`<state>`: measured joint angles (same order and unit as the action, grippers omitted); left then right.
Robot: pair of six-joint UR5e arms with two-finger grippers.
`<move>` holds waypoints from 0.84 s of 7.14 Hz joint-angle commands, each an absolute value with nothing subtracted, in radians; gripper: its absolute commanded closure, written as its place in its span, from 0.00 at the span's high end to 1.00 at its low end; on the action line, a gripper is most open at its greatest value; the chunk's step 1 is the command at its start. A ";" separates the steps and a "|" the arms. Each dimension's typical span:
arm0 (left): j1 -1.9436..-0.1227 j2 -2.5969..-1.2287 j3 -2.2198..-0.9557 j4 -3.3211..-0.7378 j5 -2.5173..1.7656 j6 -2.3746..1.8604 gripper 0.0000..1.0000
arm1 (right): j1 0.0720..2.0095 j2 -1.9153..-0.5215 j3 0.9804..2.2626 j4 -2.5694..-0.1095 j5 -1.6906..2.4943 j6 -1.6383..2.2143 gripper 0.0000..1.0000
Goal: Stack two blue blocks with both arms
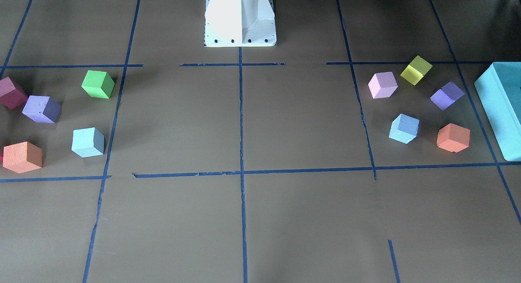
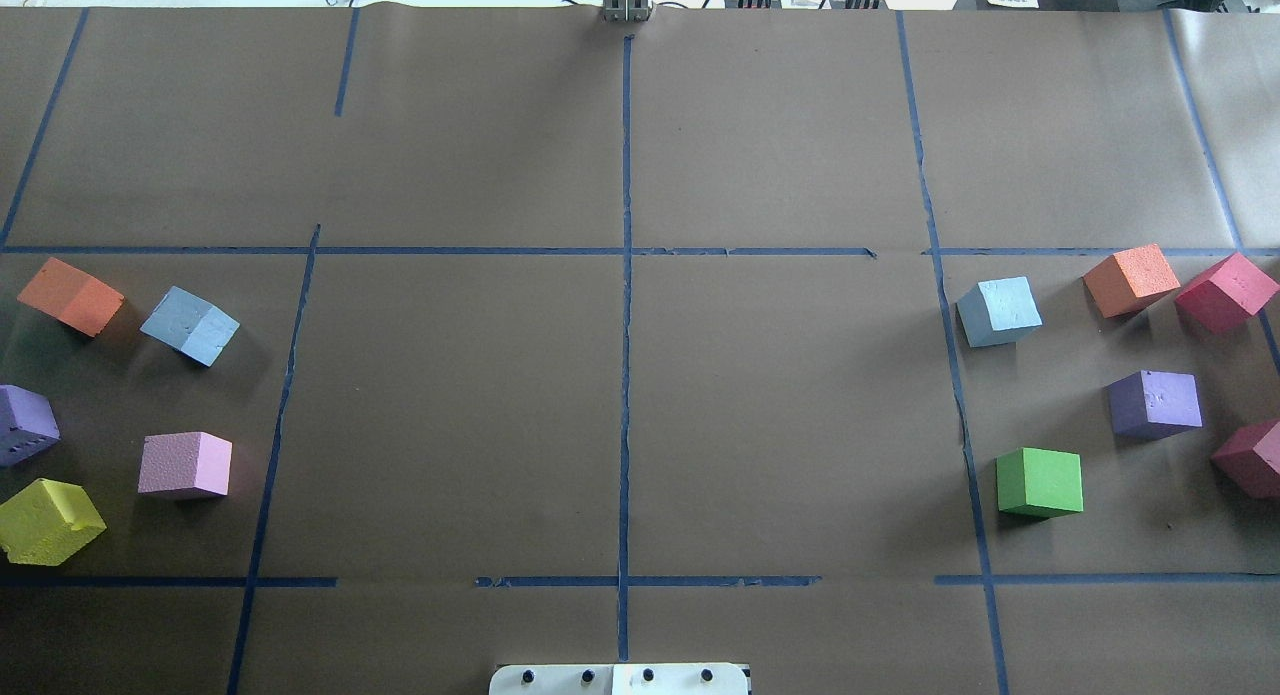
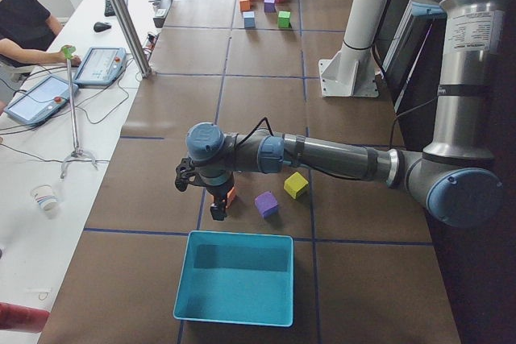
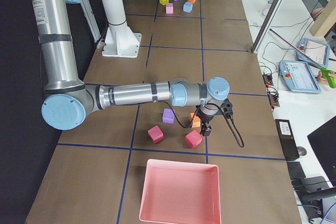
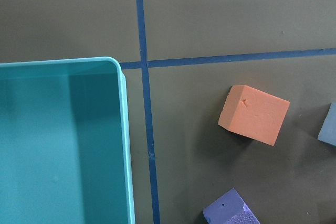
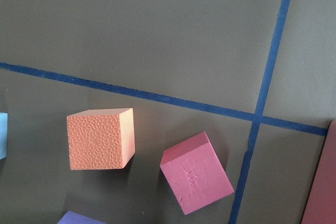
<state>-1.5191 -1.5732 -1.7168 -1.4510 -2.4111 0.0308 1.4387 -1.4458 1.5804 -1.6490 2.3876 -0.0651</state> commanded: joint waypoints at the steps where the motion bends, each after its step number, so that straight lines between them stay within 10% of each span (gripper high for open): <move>1: -1.520 -1.569 -1.721 -1.454 -2.411 0.031 1.00 | 1.437 -1.433 1.585 -1.640 2.391 -0.066 1.00; 6: -1.519 -1.526 -1.741 -1.457 -2.415 0.028 1.00 | 1.323 -1.457 1.609 -1.401 2.382 0.157 1.00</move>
